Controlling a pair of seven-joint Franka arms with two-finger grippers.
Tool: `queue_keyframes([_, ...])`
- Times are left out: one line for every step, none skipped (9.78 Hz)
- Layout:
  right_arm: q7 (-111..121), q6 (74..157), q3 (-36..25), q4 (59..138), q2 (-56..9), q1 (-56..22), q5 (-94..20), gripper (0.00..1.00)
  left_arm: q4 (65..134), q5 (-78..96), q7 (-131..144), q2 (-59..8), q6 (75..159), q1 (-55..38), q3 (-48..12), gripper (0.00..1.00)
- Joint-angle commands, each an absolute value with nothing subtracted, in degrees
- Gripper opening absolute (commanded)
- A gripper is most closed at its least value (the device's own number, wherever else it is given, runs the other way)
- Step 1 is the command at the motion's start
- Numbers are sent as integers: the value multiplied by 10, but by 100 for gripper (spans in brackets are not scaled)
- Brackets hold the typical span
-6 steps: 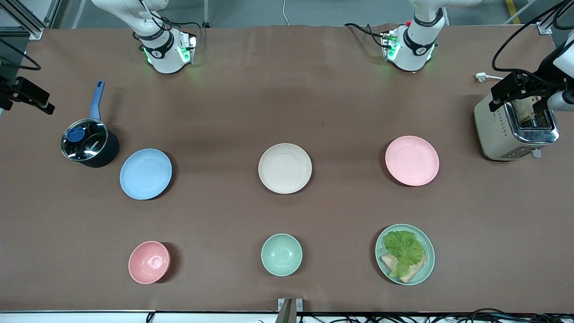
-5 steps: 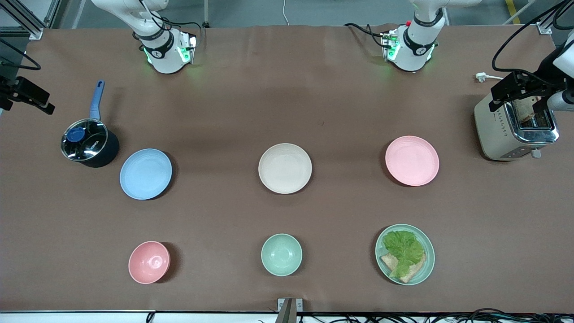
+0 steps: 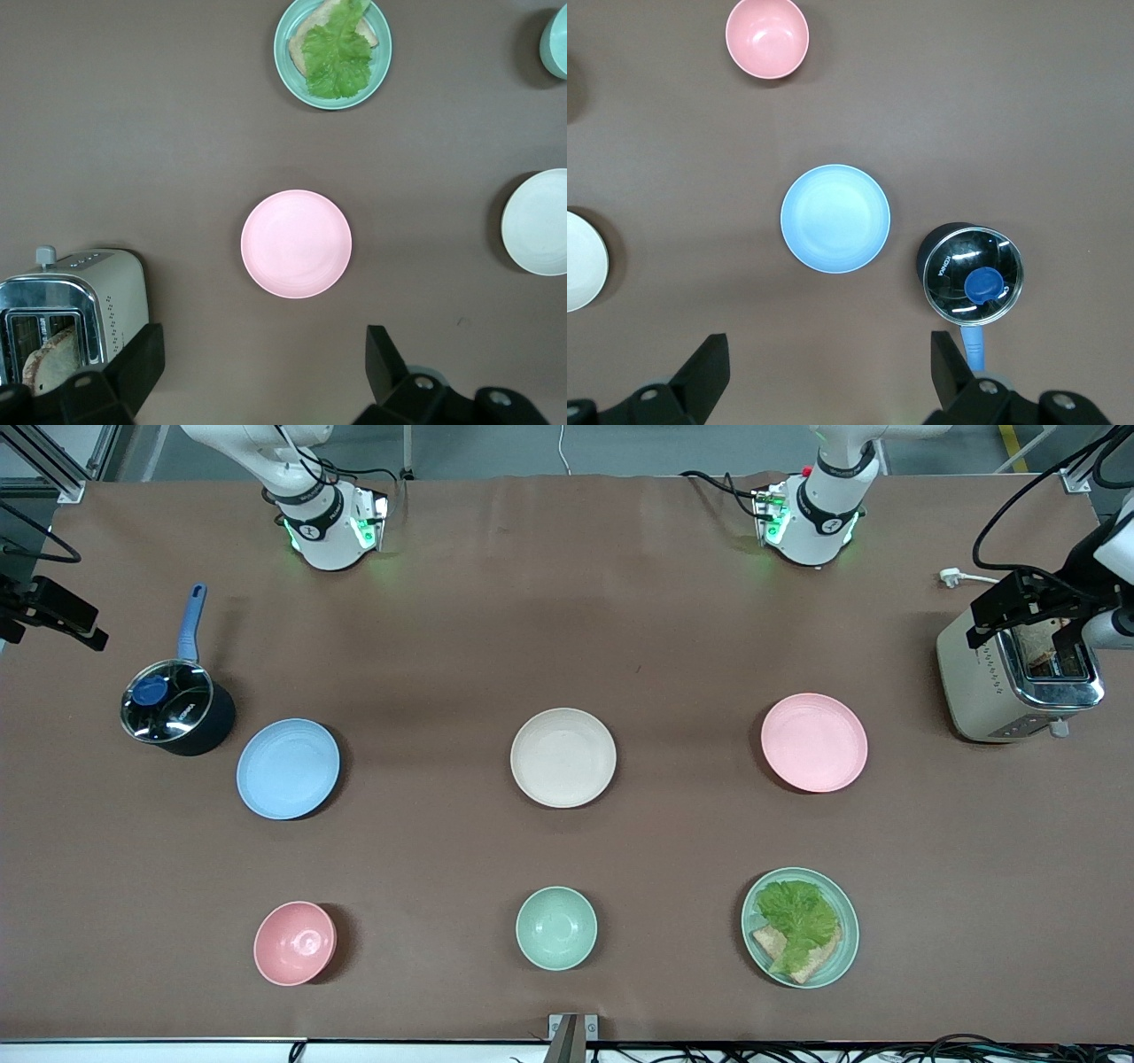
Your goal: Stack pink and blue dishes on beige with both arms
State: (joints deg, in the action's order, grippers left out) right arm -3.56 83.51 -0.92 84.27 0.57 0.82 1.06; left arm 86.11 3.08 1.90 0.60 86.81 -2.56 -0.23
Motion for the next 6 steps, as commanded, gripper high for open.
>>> queue_keyframes([-32, 837, -5, 851, -28, 7, 19, 100, 913, 102, -23, -18, 904, -25, 55, 100])
queue_keyframes([-31, 865, -10, 870, -51, 12, 12, 100, 969, 127, -83, -24, 955, -25, 81, 100])
queue_keyframes([-30, 905, -24, 905, -63, 12, -5, 100, 1033, 142, -116, -25, 1015, -25, 87, 100])
queue_keyframes([-22, 952, -35, 957, -74, 13, -31, 100, 1099, 146, -153, -26, 1106, -25, 87, 100])
queue_keyframes([6, 1016, -44, 1005, -82, 14, -38, 100, 1157, 146, -206, -46, 1188, -25, 88, 100])
queue_keyframes([45, 1084, -57, 1050, -99, 18, -42, 100, 1191, 149, -253, -85, 1267, -25, 87, 100])
